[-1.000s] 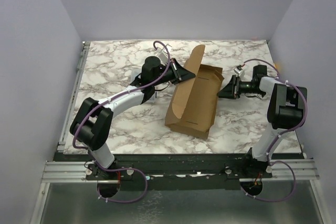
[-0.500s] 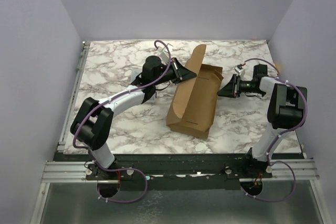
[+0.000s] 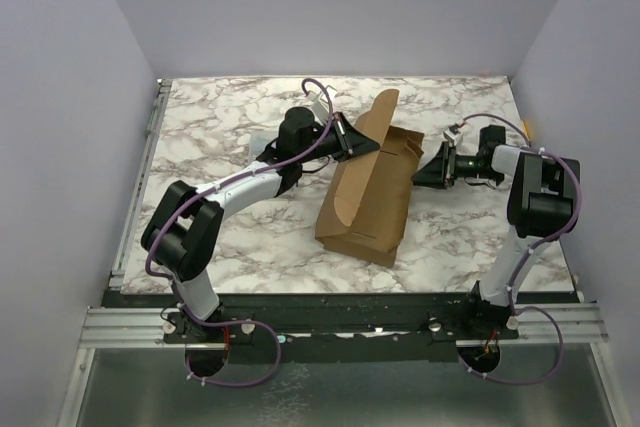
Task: Fold the paper box
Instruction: Fold the paper box at the center of the board.
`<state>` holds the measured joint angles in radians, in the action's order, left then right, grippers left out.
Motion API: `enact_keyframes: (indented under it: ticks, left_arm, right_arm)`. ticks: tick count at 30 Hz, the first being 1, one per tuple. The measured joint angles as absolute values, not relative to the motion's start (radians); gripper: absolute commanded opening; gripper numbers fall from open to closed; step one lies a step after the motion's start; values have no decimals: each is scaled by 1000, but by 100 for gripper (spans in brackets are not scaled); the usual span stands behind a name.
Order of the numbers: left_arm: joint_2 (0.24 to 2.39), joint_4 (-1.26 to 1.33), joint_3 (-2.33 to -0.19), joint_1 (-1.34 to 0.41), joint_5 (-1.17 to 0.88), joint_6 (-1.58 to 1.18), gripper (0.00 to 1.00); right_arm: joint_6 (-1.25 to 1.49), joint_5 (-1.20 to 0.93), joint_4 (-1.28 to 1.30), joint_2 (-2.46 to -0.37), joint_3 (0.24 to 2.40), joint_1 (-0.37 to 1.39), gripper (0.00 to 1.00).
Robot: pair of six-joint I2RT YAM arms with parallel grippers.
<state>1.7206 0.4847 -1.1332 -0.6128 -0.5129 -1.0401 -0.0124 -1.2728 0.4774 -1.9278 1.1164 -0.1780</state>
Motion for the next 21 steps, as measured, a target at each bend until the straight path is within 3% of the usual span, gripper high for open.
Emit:
enact_keyframes:
  ticks: [8,14,21]
  left_arm:
    - [1721,484,-1133,-613,-513,-1040,0]
    - [1721,484,-1133,-613,-513,-1040,0]
    - [1721,479,-1133,-611,-516,-1039,0]
  right_arm:
    - [-140,-1306,578,-1959,1148,-178,43]
    - [-413,-1322,805,-2054,1280,-178,35]
    - [-616,-1267,918,-2086,1306,-178,34]
